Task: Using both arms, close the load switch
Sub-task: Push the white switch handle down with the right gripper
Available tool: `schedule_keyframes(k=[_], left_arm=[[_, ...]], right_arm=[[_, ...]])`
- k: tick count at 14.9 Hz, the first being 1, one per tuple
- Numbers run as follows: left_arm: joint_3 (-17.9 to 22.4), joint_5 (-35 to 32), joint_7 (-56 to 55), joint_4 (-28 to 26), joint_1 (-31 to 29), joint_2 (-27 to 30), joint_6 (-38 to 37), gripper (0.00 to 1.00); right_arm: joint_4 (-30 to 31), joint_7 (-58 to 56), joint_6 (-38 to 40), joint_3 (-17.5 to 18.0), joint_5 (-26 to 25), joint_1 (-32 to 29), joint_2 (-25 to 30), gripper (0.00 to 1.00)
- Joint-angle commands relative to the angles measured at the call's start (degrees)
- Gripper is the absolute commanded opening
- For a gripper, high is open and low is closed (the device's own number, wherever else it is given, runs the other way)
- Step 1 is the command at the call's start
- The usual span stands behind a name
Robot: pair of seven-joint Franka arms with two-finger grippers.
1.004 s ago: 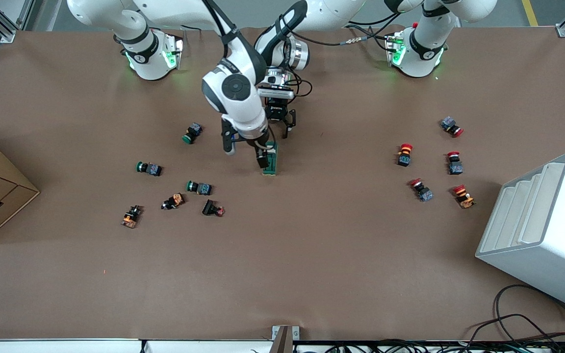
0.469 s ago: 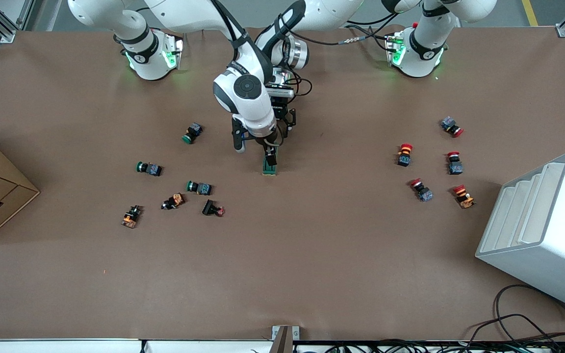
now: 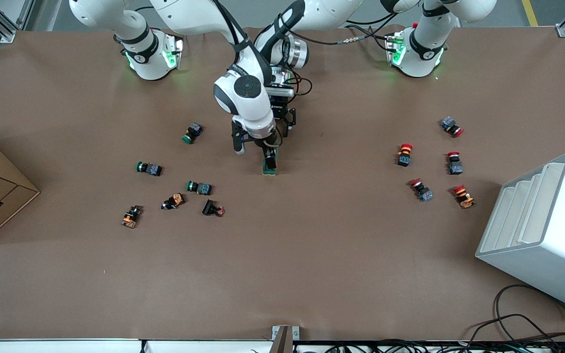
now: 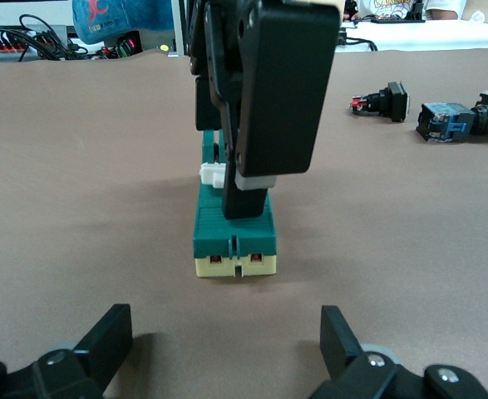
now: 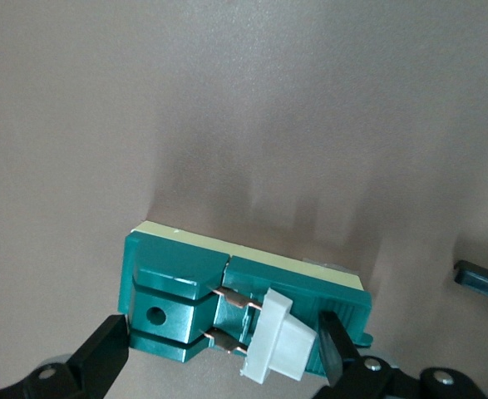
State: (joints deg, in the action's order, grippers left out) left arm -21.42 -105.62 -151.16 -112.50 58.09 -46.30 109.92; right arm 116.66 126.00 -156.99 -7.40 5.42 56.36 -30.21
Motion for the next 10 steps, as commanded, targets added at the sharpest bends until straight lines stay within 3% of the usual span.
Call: schedule_keyframes(k=[1, 10], left_arm=[[0.06, 0.07, -1.86, 0.35, 1.14, -1.60, -0.23, 1.00], [0.06, 0.07, -2.82, 0.09, 1.76, -1.69, -1.02, 1.00]], right_arm=[[0.76, 1.53, -0.86, -1.65, -0.93, 1.38, -0.29, 1.00], [-1.78, 1.44, -1.04, -3.14, -1.81, 0.42, -0.29, 1.00]])
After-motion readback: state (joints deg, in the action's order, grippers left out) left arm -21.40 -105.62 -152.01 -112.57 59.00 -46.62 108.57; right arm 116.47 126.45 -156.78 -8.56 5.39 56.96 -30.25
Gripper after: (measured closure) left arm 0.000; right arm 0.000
